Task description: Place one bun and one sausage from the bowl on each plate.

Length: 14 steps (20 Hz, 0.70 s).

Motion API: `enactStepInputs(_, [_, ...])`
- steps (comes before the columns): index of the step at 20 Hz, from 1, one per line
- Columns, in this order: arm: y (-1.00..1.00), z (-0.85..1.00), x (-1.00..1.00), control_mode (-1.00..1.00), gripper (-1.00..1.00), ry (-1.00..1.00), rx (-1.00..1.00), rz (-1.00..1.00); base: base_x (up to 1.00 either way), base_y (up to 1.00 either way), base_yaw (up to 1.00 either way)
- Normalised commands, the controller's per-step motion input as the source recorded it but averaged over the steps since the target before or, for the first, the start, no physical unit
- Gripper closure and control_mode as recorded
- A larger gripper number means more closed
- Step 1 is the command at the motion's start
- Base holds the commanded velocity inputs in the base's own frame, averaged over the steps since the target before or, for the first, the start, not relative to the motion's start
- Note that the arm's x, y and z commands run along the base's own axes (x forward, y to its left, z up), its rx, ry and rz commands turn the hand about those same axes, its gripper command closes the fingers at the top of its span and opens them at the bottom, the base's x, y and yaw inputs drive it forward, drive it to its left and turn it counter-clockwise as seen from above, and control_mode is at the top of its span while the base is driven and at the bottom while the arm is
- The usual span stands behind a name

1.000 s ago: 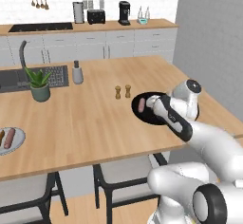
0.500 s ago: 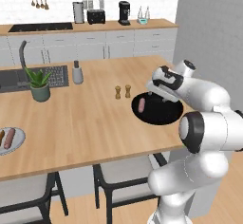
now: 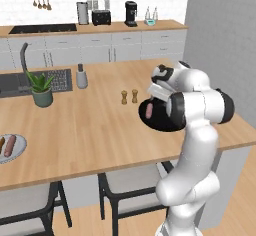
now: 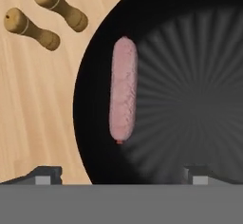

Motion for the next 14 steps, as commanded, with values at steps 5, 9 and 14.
enactStepInputs(5, [0.00, -0.56, 0.56, -1.00, -1.00, 0.01, 0.03, 0.03, 0.00, 0.00, 0.00])
enactStepInputs(9, [0.01, -0.52, 0.45, -1.00, -1.00, 0.00, 0.02, 0.04, 0.00, 0.00, 0.00])
enactStepInputs(14, [0.05, -0.41, 0.30, -1.00, -1.00, 0.00, 0.00, 0.03, 0.00, 0.00, 0.00])
